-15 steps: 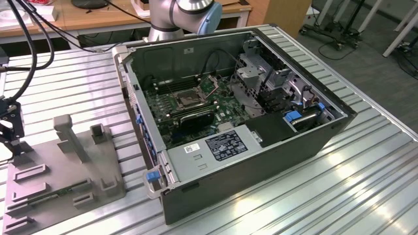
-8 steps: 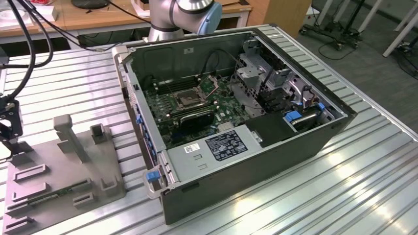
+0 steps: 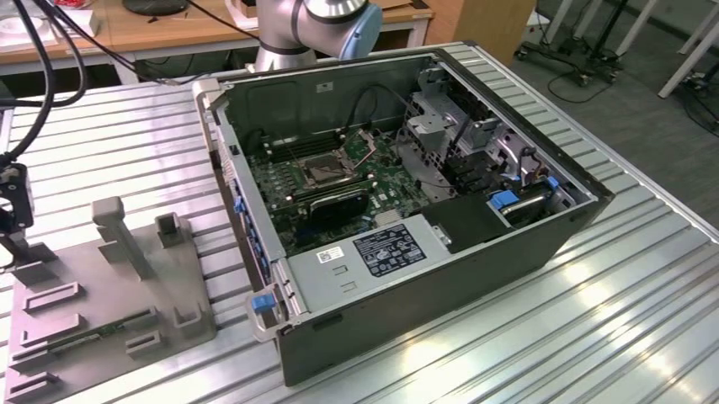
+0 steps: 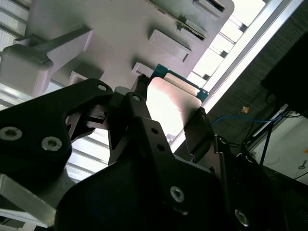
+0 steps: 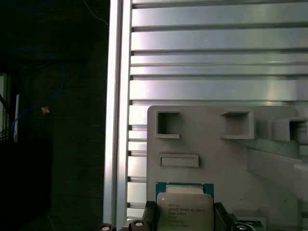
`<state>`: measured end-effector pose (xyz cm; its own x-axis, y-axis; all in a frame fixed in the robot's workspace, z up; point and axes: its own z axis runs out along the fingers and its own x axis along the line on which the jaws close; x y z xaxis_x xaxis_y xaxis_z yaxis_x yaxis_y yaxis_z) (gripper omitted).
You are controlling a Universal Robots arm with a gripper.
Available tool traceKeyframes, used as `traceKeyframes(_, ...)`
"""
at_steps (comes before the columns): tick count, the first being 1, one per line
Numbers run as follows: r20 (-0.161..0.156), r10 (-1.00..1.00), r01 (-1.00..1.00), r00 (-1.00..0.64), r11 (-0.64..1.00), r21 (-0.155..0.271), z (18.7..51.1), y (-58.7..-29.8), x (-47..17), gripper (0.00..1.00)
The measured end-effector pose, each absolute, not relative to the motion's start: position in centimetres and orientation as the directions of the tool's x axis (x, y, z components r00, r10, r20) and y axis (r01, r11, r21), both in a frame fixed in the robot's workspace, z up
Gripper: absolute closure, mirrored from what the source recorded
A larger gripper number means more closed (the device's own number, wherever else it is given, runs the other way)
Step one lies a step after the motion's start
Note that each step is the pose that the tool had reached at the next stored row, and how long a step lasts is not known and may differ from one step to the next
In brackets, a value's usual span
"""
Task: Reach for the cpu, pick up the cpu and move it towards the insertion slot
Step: 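Pick up the cpu and move it towards the insertion slot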
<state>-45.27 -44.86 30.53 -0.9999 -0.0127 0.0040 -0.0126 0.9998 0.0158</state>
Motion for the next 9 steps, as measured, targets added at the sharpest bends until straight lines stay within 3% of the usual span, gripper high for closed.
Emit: traceKeyframes(9,0.004,-0.013,-0.013,-1.0,1.0,0.016,31.05,-44.86,-45.27,0.45)
